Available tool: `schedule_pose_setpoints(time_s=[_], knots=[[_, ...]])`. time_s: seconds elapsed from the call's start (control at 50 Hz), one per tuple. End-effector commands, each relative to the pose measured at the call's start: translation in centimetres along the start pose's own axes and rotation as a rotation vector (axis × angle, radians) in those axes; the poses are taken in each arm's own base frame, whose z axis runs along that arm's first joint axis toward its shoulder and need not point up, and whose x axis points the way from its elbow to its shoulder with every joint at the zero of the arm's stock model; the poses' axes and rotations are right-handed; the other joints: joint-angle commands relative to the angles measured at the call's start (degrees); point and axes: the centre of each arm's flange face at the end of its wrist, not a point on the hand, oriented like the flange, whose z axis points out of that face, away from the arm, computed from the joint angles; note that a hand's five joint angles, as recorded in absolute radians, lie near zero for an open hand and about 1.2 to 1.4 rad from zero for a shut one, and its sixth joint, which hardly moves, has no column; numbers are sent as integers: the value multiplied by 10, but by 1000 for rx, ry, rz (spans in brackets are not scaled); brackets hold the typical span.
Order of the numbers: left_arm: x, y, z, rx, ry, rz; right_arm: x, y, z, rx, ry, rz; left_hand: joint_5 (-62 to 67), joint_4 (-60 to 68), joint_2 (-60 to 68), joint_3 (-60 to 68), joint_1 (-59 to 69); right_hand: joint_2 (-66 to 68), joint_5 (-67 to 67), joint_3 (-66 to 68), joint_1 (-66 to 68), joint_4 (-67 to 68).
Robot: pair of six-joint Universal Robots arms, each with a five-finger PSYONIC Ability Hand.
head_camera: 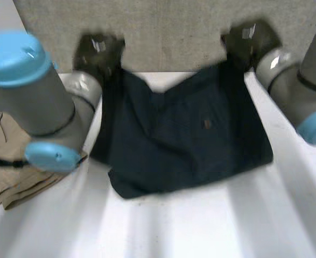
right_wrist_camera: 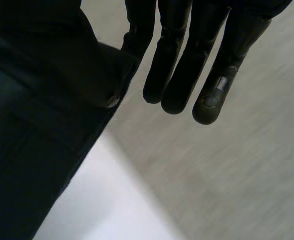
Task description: Fold the laundry.
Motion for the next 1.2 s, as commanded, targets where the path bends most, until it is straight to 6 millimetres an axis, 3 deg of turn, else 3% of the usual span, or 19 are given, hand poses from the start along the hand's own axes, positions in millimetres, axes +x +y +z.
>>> schedule_pose_setpoints(time_s=[0.02, 0.08, 0.12, 0.24, 0.32, 0.42, 0.5, 0.56, 0.64, 0.7, 0.78, 0.92, 1.02, 1.1, 1.16, 1.2], knots=[[-62, -105, 7, 463, -220, -58, 53, -102, -4, 525, 241, 143, 139, 113, 114, 118, 163, 123, 128, 121, 241, 118], [-73, -115, 9, 515, -245, -89, 57, -106, -9, 518, 250, 142, 139, 113, 114, 118, 163, 123, 128, 121, 241, 118], [-74, -116, 8, 512, -237, -100, 50, -94, -7, 461, 221, 143, 139, 113, 114, 118, 163, 123, 128, 121, 241, 118], [-70, -93, 7, 398, -207, -104, 32, -64, -1, 320, 149, 149, 139, 113, 114, 118, 163, 123, 128, 121, 241, 118], [-55, -52, -2, 237, -150, -91, 19, -40, -2, 214, 103, 129, 139, 113, 114, 118, 163, 123, 128, 121, 241, 118], [-30, 18, -30, 10, -73, -69, -13, 22, -4, 1, 8, 60, 139, 113, 114, 118, 163, 123, 128, 121, 241, 118], [-14, 59, -59, -144, -23, -44, -40, 69, -19, -187, -100, -8, 139, 113, 114, 118, 163, 123, 128, 121, 241, 118], [-6, 84, -82, -247, 14, 2, -53, 92, -36, -285, -176, -52, 139, 113, 114, 118, 163, 123, 128, 121, 241, 118], [0, 104, -112, -347, 63, 99, -68, 107, -56, -347, -266, -85, 139, 113, 114, 118, 163, 123, 128, 121, 241, 118], [-1, 106, -127, -377, 82, 158, -69, 109, -68, -371, -306, -111, 139, 113, 114, 118, 163, 123, 128, 121, 241, 118], [0, 100, -155, -406, 124, 229, -60, 97, -101, -445, -371, -155, 139, 113, 114, 118, 163, 123, 128, 121, 241, 118], [3, 79, -206, -505, 245, 261, -52, 90, -151, -612, -519, -231, 139, 113, 114, 118, 163, 123, 128, 121, 241, 118], [13, 61, -245, -580, 397, 285, -35, 90, -189, -721, -612, -339, 139, 113, 114, 118, 163, 123, 128, 121, 241, 118], [20, 45, -267, -575, 498, 303, -21, 85, -199, -720, -595, -361, 139, 113, 114, 118, 163, 123, 128, 121, 241, 118], [21, 34, -266, -536, 505, 303, -18, 82, -199, -685, -591, -336, 139, 113, 114, 118, 163, 123, 128, 121, 241, 118], [23, 29, -256, -497, 485, 294, -19, 82, -197, -656, -604, -305, 139, 113, 114, 118, 163, 123, 128, 121, 241, 118]])
